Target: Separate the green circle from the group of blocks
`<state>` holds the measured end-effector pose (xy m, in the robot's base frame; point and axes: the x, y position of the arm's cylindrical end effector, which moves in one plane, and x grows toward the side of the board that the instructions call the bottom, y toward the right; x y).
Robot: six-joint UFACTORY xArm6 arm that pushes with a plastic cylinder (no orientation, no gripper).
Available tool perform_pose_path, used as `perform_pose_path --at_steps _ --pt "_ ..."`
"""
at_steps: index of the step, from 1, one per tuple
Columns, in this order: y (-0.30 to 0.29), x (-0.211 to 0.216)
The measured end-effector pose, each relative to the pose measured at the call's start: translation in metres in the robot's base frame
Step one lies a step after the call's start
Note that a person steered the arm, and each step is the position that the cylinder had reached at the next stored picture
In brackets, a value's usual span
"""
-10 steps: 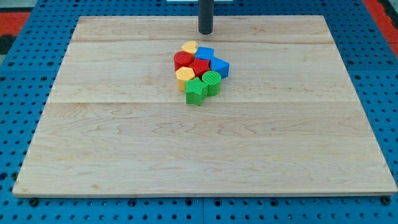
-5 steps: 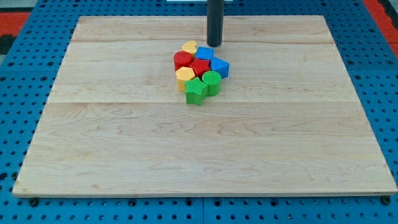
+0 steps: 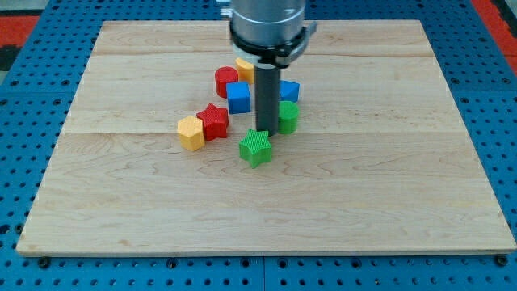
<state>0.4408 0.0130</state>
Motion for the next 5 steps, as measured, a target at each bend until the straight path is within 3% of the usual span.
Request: perform_pose_path --at_steps 1,3,4,5 --pt "-0.022 -0.03" --pt "0.077 0.045" --pt "0.034 0.01" --pt "0.082 -0.011"
